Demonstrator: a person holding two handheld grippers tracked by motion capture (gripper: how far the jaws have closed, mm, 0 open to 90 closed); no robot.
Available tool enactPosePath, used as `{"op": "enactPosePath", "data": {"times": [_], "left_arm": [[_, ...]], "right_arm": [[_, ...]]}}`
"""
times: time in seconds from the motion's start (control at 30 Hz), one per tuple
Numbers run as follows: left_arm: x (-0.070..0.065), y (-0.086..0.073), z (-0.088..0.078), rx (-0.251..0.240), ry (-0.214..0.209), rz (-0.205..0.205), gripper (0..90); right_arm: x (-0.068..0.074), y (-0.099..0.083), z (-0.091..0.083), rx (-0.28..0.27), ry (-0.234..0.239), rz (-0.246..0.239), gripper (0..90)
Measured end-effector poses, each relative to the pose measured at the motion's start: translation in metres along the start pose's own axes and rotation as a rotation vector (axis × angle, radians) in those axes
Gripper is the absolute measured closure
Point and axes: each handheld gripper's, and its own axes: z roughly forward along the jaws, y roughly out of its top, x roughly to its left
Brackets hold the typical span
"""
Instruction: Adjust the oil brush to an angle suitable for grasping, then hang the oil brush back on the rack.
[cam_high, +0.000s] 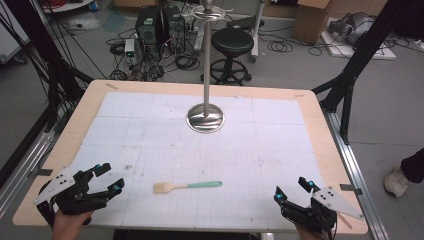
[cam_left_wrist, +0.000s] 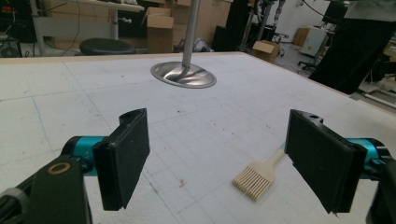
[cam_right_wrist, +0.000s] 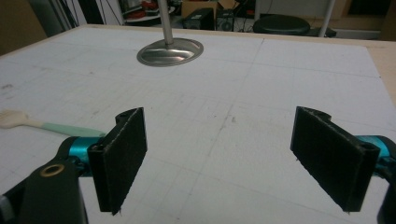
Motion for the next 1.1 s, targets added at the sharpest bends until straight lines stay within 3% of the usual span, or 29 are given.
{"op": "enactPosePath", "data": {"times": [0.27,0.8,1.1], "left_arm": [[0.0025,-0.0007,-0.0009,-0.003,0.008,-0.015,22.6],[0.0003,-0.0004,0.0026,0.011,-0.001,-0.001,22.7],[-0.0020,0.0005,0.0046,0.024,-0.008,0.020,22.6]], "right_arm": [[0.0021,-0.0011,0.0015,0.003,-0.007,-0.007,17.5],[-0.0044,-0.0040,-0.0027,-0.002,-0.030,0.036,17.5],[-0.0032,-0.0043,0.0003,0.012,-0.027,0.017,17.5]]}}
